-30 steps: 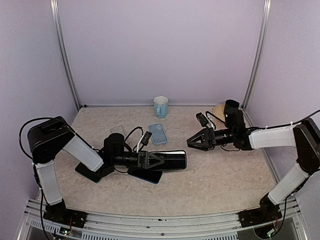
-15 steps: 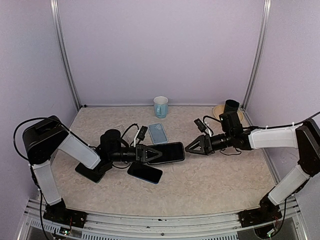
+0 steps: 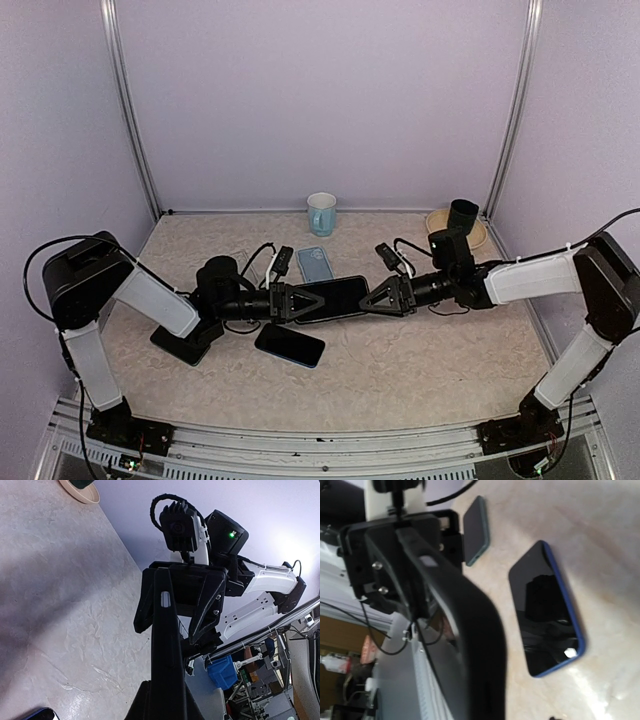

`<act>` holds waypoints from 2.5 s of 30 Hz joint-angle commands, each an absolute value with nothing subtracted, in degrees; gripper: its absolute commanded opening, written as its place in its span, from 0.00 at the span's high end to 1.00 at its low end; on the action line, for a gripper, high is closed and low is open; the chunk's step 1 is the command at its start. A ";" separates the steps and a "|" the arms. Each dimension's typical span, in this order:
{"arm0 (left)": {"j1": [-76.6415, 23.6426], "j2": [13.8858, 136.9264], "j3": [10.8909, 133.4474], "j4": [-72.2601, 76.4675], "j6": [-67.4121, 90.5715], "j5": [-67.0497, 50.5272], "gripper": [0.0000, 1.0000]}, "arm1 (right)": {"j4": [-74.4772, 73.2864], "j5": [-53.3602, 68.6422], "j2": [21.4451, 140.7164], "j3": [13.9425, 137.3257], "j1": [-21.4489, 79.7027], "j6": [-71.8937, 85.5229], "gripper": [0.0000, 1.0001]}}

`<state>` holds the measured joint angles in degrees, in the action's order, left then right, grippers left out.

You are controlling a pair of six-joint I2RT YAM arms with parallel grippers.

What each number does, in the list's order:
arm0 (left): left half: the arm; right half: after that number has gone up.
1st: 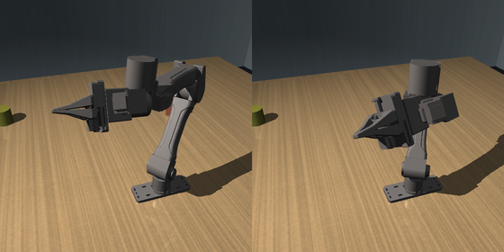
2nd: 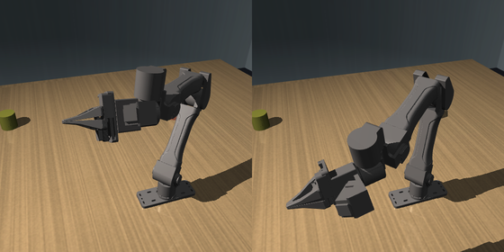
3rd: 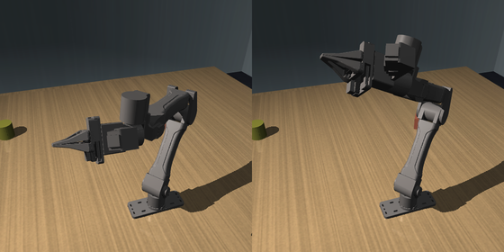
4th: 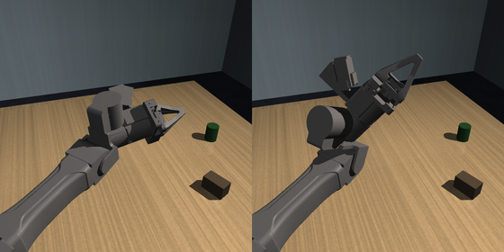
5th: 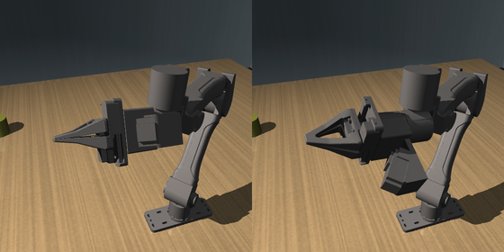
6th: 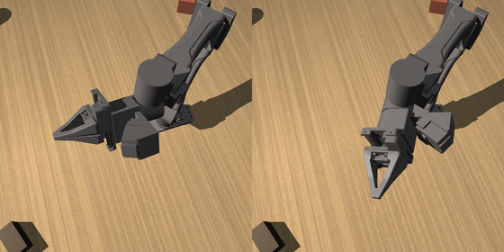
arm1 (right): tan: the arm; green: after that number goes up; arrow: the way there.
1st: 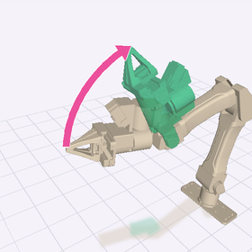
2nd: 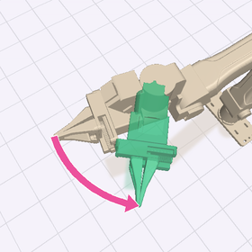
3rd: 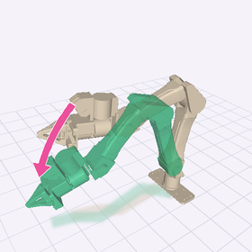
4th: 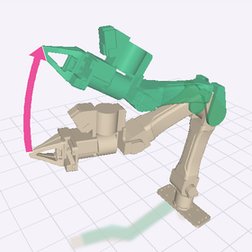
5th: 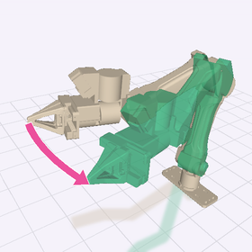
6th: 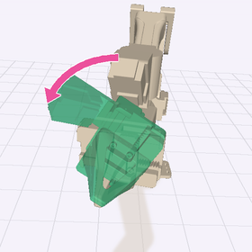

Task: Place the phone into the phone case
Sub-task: Press the phone with the phone case, then pass from the left arm to the right

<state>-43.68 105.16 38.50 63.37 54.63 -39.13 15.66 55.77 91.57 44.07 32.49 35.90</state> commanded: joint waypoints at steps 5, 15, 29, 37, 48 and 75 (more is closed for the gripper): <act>-43.68 103.84 39.19 69.46 55.10 -39.53 1.00 | 22.89 58.44 94.96 44.42 35.33 39.82 0.60; -43.68 104.24 39.64 68.77 54.80 -39.81 0.98 | 22.53 57.78 95.11 45.55 35.63 40.12 0.99; -43.68 103.24 39.97 64.51 52.45 -39.47 1.00 | 8.74 51.33 92.90 49.71 35.68 31.17 0.77; -43.75 102.41 39.62 63.27 51.74 -39.51 1.00 | 0.97 44.56 90.23 50.79 35.61 24.46 0.43; -44.16 100.85 39.62 57.08 48.95 -39.65 1.00 | -1.53 29.36 80.34 46.35 36.47 13.85 0.00; -47.92 99.76 43.37 45.40 43.76 -40.07 1.00 | 5.63 17.30 71.05 41.17 51.91 -18.95 0.00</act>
<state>-47.13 101.95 40.66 43.72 45.56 -39.57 5.89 22.87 68.73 39.53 49.01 -12.82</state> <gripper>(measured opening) 0.112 0.996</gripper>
